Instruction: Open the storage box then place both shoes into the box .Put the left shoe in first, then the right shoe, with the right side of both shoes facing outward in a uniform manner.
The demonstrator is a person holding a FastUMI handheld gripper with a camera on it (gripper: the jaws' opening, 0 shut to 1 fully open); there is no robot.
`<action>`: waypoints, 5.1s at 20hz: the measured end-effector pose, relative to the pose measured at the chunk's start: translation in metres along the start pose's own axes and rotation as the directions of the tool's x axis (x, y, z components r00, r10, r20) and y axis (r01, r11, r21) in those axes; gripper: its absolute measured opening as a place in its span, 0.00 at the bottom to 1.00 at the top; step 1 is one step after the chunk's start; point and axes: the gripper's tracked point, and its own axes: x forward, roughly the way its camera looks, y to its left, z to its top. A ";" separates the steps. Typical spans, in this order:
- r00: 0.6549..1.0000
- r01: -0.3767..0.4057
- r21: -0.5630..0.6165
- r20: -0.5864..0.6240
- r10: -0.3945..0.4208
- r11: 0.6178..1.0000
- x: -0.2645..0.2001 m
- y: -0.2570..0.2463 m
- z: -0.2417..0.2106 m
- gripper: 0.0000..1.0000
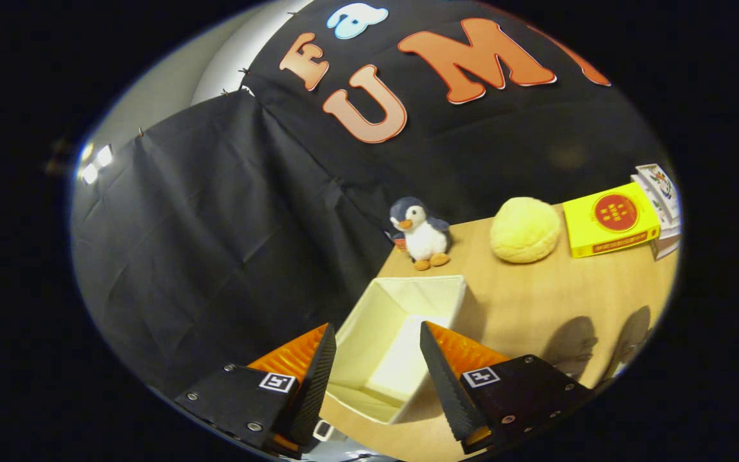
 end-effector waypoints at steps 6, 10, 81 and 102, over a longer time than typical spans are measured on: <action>0.970 0.238 -0.055 -0.030 -0.239 0.970 -0.035 -0.092 -0.030 0.92; 0.917 0.383 -0.092 -0.085 -0.391 0.919 -0.052 -0.153 -0.071 0.93; 0.722 0.527 -0.040 -0.507 -0.472 0.849 0.184 0.003 -0.137 0.05; 0.946 0.268 -0.036 -0.178 -0.270 0.963 -0.012 -0.035 -0.010 0.87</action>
